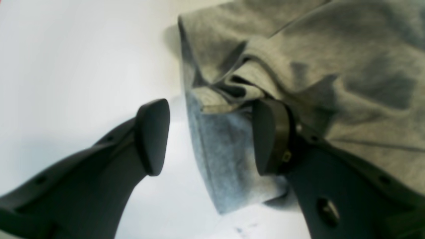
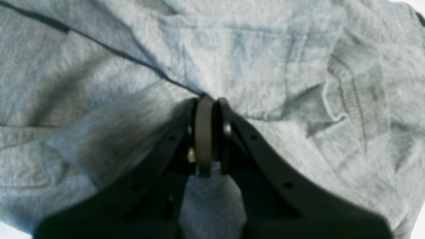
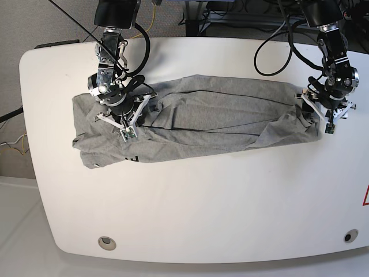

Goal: Fold the T-shirt properly
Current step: 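Move the left gripper to the grey shirt strip's end and grasp it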

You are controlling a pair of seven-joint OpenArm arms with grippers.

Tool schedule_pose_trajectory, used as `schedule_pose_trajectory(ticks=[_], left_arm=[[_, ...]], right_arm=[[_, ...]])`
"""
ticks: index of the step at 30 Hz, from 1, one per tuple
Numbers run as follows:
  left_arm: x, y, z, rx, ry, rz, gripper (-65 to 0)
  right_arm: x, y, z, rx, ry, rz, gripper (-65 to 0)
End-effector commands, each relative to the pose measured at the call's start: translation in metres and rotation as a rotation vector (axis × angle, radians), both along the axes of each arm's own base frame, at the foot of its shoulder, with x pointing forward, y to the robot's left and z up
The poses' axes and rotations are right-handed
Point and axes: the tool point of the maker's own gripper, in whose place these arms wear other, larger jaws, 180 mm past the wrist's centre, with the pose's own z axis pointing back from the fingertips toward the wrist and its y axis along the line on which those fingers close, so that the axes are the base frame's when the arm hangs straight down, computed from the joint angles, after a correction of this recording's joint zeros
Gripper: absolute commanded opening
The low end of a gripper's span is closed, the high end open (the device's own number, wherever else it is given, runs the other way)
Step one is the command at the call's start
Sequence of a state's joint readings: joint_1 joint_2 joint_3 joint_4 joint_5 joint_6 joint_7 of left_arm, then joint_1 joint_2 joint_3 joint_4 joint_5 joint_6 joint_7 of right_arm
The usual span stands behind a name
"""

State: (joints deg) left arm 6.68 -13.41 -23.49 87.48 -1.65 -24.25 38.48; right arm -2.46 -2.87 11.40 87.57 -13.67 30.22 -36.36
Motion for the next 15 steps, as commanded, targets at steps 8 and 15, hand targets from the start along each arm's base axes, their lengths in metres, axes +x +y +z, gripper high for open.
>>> schedule_pose_trajectory(ticks=[8,15], left_arm=[[-0.001,0.015,0.002,0.010,-0.010,0.035,-27.6],[-0.006,0.030,0.004,0.013,-0.013,0.076,-27.6]], right_arm=[[-0.032,-0.002,-0.028,-0.050,0.160,0.028,-65.0],[-0.031,-0.002,-0.028,-0.050,0.159,0.028,-65.0]])
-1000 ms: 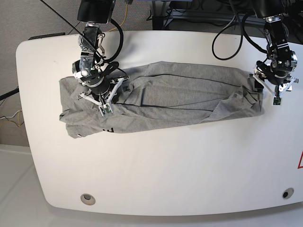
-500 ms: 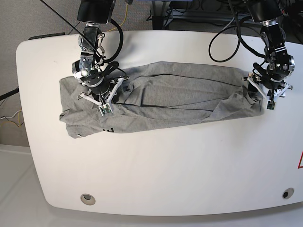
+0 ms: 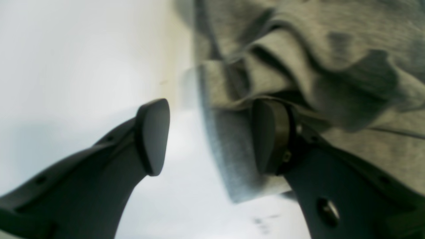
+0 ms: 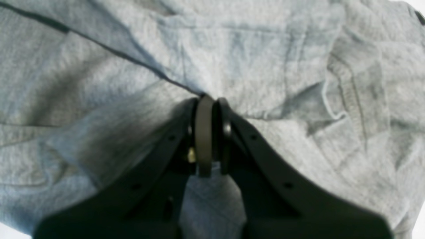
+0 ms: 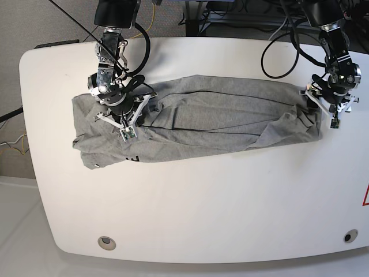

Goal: Fold the T-shirt properly
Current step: 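Move the left gripper to the grey shirt strip's end and grasp it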

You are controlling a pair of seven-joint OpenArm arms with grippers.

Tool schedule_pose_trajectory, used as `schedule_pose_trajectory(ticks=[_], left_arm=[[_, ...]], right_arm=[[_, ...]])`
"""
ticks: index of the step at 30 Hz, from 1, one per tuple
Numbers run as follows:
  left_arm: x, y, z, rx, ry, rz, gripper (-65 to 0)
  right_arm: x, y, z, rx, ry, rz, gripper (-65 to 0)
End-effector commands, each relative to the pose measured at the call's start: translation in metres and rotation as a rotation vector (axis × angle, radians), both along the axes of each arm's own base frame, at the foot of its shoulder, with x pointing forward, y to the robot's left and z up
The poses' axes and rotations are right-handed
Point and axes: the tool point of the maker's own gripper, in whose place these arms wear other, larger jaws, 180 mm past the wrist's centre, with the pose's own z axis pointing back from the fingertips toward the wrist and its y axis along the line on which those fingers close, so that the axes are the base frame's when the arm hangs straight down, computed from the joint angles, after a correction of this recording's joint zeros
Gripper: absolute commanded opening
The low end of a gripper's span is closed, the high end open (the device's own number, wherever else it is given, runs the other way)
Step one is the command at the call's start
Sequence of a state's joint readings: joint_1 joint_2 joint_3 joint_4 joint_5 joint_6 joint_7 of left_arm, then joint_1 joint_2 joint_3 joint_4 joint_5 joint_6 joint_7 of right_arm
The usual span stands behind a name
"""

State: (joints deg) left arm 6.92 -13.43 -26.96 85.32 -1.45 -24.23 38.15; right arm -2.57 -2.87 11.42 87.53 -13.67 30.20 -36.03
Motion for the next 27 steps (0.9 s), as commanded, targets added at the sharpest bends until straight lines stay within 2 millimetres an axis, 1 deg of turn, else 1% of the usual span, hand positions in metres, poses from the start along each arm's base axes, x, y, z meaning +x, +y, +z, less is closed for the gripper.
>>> schedule_pose_trajectory(ticks=[1,10,15,18,22,25,27], left_arm=[[0.006,0.010,0.011,0.020,-0.030,0.010,-27.6],[0.003,0.016,0.013,0.018,-0.037,0.033,-27.6],[0.005,0.008,0.008,-0.011,-0.025,-0.008,-27.6],[0.013,0.006,0.011,-0.043,-0.042,-0.019,-27.6],[0.013,0.018,0.019,-0.068,-0.067,0.025,-27.6],[0.014,0.020,0.023,-0.091,-0.074,0.023,-27.6],[0.018,0.021,0.029,-0.106,-0.085,0.020,-27.6]], right_arm=[[-0.031,-0.003,-0.027,-0.052,0.161,0.028,-65.0],[-0.031,-0.002,-0.027,-0.052,0.161,0.031,-65.0],[-0.032,-0.003,-0.028,-0.052,0.163,0.028,-65.0],[-0.032,-0.003,-0.028,-0.052,0.163,0.028,-65.0],[-0.032,-0.002,-0.028,-0.052,0.163,0.030,-65.0],[-0.032,-0.002,-0.028,-0.052,0.164,0.030,-65.0],[-0.033,-0.006,-0.029,-0.062,0.166,0.033,-65.0]])
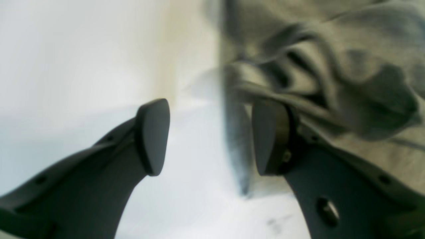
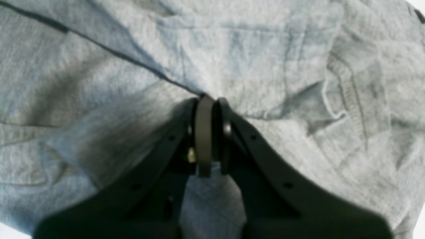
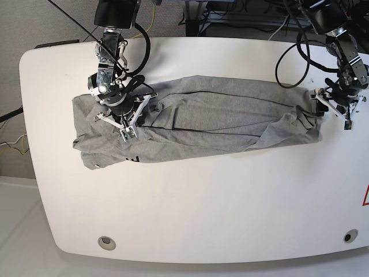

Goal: Fold the T-shirt properly
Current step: 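Move the left gripper to the grey shirt strip's end and grasp it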

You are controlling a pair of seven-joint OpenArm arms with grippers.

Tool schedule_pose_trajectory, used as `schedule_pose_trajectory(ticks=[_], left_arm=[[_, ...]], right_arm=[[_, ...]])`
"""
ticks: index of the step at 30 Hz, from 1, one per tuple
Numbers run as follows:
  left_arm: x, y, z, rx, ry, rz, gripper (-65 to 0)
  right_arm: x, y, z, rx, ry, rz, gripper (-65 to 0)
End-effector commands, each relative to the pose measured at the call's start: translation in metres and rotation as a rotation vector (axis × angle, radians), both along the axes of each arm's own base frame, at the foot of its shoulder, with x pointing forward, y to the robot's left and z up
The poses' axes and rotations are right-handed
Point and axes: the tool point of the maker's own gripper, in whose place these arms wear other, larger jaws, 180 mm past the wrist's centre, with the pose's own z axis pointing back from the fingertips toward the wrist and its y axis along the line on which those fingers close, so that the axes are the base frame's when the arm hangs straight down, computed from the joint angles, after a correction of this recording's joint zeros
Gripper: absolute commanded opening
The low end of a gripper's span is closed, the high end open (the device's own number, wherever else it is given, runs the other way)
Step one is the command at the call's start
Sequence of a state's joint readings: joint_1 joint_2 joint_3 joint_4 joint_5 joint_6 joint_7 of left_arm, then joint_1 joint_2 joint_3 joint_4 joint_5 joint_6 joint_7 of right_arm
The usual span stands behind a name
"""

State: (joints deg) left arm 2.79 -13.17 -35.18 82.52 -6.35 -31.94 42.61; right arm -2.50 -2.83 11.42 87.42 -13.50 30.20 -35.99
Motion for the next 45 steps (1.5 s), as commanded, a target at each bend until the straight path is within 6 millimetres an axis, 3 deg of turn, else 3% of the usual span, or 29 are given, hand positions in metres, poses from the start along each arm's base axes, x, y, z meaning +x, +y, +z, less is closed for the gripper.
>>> schedule_pose_trajectory(ticks=[1,9,15,30,45], left_arm=[[0.014,0.008,0.022,0.001,-0.066,-0.002,-27.6],[0.014,0.028,0.035,0.017,-0.034,0.031,-27.6],[0.019,0.031,0.043,0.020,-0.036,-0.018,-27.6],[0.014,0.029,-0.010,-0.174,0.065,0.065,-27.6],[0.017,0.024,-0.013,-0.191,0.067,0.062,-27.6]], right_arm=[[-0.033,-0.006,-0.029,-0.067,0.166,0.035,-65.0],[-0.033,-0.007,-0.029,-0.068,0.166,0.035,-65.0],[-0.033,-0.009,-0.029,-0.073,0.167,0.035,-65.0],[-0.034,-0.010,-0.029,-0.075,0.170,0.035,-65.0],[-0.034,-0.010,-0.029,-0.075,0.170,0.035,-65.0]])
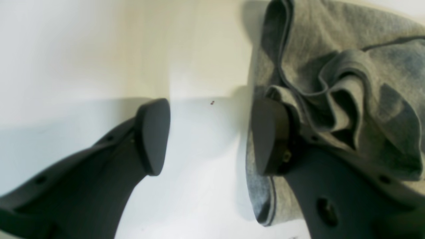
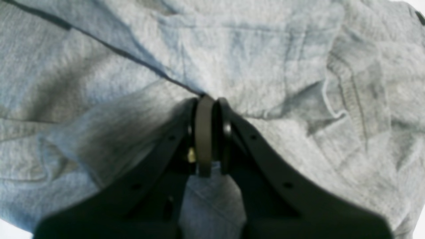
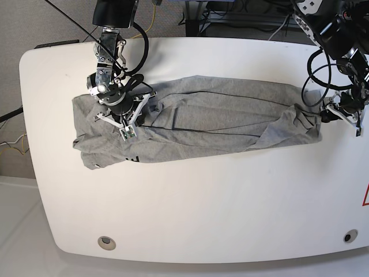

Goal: Fold the T-shirt properly
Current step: 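Move the left gripper to the grey shirt strip's end and grasp it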

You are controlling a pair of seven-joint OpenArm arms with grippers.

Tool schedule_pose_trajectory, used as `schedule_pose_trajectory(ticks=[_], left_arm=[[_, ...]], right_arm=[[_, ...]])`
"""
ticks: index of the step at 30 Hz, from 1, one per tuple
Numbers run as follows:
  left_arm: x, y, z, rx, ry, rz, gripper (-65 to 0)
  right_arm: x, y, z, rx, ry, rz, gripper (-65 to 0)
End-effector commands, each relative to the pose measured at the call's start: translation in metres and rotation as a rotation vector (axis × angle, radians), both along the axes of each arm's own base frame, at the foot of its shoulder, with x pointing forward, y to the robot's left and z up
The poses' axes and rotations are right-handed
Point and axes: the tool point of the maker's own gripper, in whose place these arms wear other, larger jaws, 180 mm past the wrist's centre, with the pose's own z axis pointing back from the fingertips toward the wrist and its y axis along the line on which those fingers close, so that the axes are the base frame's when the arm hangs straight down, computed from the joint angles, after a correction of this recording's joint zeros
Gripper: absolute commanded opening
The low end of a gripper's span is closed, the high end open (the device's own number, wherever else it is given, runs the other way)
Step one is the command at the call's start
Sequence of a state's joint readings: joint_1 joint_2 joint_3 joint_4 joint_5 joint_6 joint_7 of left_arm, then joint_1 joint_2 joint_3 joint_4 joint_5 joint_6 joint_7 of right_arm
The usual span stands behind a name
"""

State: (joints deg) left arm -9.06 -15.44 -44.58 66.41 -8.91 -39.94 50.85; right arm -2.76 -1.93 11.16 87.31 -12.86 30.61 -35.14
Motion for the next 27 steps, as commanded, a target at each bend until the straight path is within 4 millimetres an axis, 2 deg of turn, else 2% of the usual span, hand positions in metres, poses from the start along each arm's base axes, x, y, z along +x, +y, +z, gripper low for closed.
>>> schedule_pose_trajectory(ticks=[1,16,27], left_arm=[[0.003,0.003,0.004,0.011,0.002,-0.004,-27.6],[0.021,-0.041,0.003,-0.095,-0.059,-0.076,-27.6],[0.022,-0.066,-0.007,-0.148,-0.061,-0.084,-27.6]], right_arm=[[-0.034,-0.008,-0.029,-0.078,0.178,0.023,-65.0],[-0.033,-0.008,-0.029,-0.079,0.178,0.022,-65.0],[-0.034,-0.011,-0.030,-0.086,0.179,0.024,-65.0]])
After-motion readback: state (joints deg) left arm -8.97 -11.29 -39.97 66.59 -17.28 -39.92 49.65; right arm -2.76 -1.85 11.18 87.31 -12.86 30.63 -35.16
